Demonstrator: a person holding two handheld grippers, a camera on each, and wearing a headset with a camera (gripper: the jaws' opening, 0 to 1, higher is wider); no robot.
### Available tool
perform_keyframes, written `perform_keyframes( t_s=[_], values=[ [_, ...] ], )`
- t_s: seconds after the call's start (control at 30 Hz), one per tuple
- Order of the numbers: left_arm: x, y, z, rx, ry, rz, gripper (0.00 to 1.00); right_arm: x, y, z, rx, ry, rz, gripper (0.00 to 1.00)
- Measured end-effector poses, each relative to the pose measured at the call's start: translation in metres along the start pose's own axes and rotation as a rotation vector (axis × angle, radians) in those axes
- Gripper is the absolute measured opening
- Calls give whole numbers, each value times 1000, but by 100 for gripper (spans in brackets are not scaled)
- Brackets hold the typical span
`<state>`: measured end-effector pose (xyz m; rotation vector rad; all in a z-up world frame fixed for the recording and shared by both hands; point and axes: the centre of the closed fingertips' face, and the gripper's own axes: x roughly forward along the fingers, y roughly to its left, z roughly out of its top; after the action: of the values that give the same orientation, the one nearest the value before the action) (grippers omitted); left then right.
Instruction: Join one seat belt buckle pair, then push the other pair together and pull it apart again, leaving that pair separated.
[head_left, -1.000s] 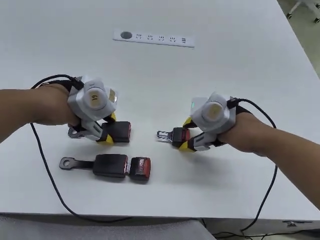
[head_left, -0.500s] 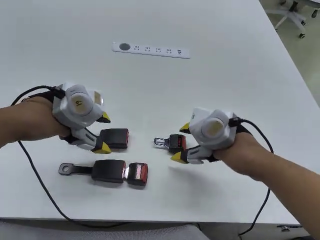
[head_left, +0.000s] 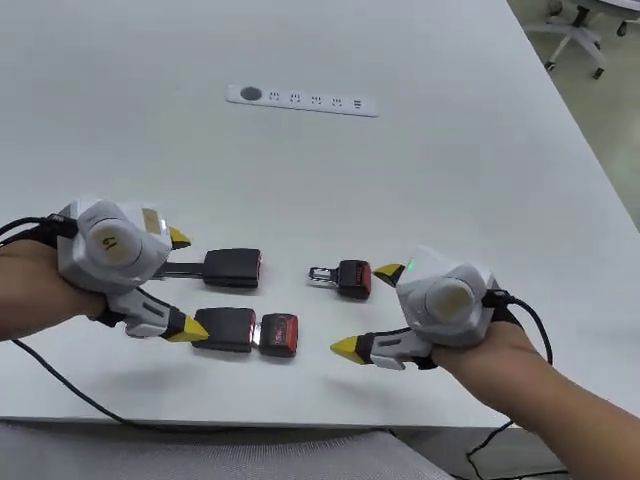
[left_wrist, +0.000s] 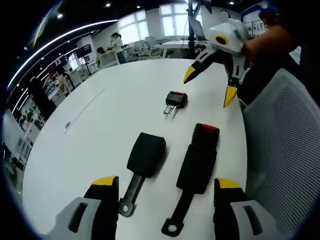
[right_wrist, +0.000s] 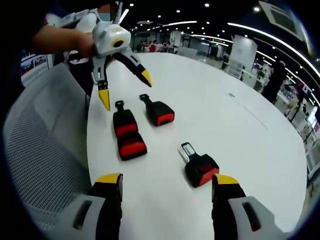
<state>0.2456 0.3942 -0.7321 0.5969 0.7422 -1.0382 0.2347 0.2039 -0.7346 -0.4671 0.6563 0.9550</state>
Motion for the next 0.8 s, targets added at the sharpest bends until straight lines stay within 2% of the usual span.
perform_keyframes(
  t_s=[0.23, 0.37, 0.53, 0.6, 0.7, 0.8],
  values=[
    [-11, -6, -21, -79, -13, 26, 91, -7, -1, -13, 38, -1, -18, 81],
    [-17, -7, -35, -111, 0, 35, 99, -12, -2, -19, 72, -9, -19, 88],
    [-26, -4, -44, -168, -14, 53, 100, -16, 0, -18, 102, -35, -21, 99],
    [-29, -5, -48, -186, -7, 62, 100, -12, -1, -22, 101, -42, -18, 99],
    [-31, -6, -58, -230, -9, 57, 100, -18, 8, -16, 97, -42, -9, 99],
    [-32, -10, -61, -282, 3, 57, 100, -14, 7, -20, 91, -43, -8, 99]
  ],
)
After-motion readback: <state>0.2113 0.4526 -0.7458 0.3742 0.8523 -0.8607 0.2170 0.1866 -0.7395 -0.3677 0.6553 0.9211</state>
